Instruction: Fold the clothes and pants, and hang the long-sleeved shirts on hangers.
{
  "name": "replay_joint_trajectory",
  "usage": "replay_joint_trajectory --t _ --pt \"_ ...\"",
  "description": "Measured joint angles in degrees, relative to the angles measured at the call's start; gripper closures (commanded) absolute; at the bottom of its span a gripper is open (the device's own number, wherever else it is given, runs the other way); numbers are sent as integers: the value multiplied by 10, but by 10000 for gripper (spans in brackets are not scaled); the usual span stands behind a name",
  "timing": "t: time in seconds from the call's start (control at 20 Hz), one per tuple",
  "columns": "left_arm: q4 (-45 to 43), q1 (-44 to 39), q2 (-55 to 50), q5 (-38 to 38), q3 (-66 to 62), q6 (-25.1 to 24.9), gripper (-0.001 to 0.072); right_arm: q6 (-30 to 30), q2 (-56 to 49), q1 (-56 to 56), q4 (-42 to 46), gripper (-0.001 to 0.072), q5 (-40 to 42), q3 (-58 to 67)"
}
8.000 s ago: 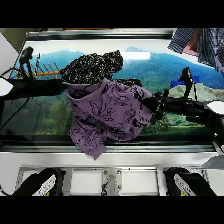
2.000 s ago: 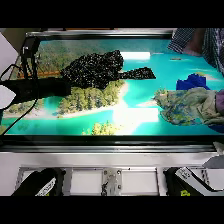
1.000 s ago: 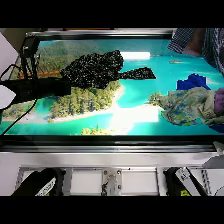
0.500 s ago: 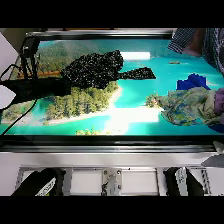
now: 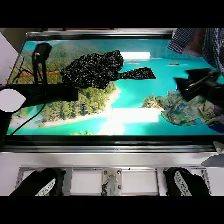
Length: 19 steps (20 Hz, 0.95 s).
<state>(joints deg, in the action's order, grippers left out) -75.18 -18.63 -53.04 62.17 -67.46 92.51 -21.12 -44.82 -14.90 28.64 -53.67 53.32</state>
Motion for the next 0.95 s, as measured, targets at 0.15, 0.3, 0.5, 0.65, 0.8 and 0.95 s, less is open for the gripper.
replay_joint_trajectory --t 0.15,0.3,0.5,0.65,0.8,0.95 --pt "1 -19 0 -7 14 0 693 -26 -13 94 31 220 -4 -10" --pt "2 -27 0 -11 18 0 693 -38 -19 149 42 359 -6 -14" --pt "2 -31 0 -12 20 0 693 -44 -23 175 47 688 -8 -16" --pt "2 -31 0 -12 20 -1 693 -44 -24 181 47 688 -8 -16" --pt "2 -31 0 -12 20 -1 693 -45 -24 183 48 688 -8 -16" --pt "2 -31 0 -13 20 -1 693 -46 -25 184 48 688 -8 -16"
